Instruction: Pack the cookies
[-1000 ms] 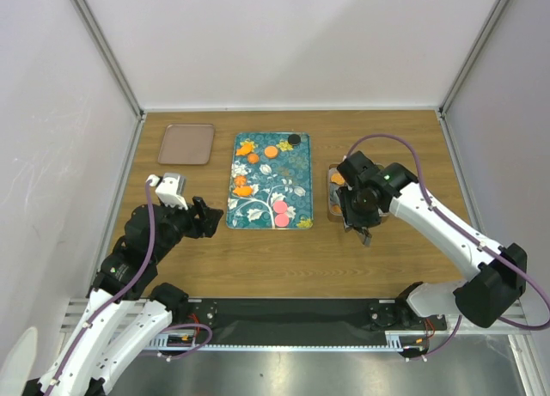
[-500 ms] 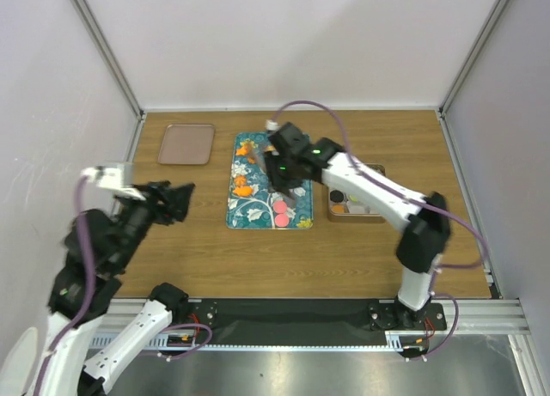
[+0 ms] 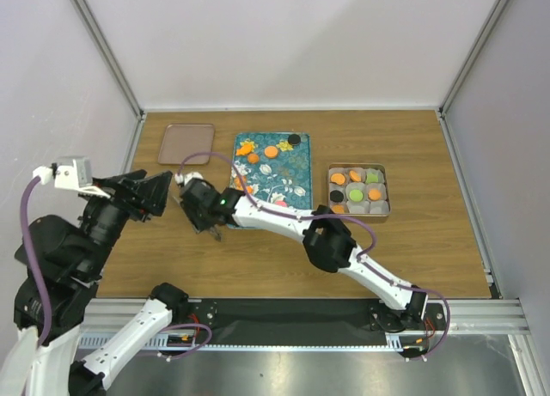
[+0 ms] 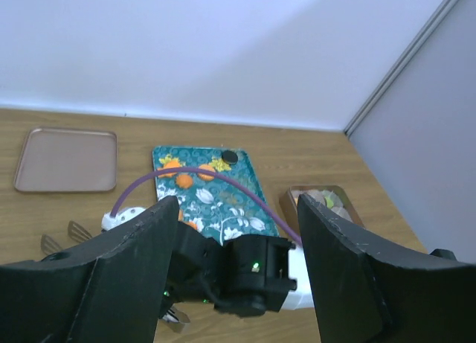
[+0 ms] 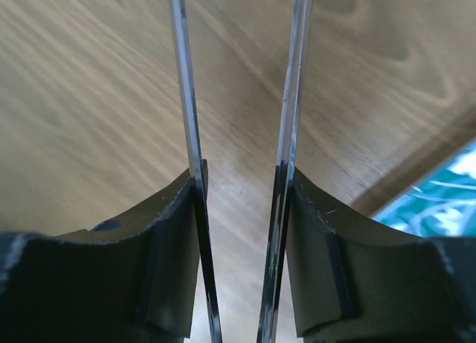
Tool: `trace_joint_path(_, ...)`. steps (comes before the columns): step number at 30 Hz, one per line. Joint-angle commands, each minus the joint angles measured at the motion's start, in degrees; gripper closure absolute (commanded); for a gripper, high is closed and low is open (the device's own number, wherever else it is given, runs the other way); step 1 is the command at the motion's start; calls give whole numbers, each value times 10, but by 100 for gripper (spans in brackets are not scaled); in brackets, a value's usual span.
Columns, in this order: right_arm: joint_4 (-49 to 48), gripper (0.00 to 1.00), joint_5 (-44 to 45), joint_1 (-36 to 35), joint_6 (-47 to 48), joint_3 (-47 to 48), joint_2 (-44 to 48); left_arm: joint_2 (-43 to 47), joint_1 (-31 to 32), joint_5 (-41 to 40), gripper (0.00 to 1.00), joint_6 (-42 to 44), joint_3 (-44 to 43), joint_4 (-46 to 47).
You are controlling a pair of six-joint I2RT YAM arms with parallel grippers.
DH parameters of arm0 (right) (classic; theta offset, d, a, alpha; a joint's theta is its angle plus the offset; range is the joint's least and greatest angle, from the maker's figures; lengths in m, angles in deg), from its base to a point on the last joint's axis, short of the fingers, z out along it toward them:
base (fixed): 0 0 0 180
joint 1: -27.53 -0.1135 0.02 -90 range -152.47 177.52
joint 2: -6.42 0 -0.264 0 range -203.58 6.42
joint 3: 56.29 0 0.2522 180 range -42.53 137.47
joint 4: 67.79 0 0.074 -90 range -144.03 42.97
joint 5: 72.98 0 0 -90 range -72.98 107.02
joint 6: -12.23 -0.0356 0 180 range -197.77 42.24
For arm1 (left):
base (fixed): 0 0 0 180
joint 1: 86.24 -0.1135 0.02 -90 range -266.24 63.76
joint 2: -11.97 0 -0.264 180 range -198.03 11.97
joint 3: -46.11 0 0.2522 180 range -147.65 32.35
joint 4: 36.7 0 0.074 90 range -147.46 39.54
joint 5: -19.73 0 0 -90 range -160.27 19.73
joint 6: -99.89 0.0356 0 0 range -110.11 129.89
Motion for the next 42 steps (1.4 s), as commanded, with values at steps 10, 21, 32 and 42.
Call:
trace_joint_path(10,-106,37,106,-37,55,-26,-29,-14,3,-27,28,3,34,1)
trace_joint_path(21,-127,31,106,-46,56,-49,-33,-20,3,-43,28,10,37,1)
trace_joint_path(32,-152,16,127,-59,74,-88,-25,-20,3,-48,28,8,42,1)
trace_joint_path(42,-264,7,102,-32,92,-224,138,-52,3,-85,27,7,-1,11)
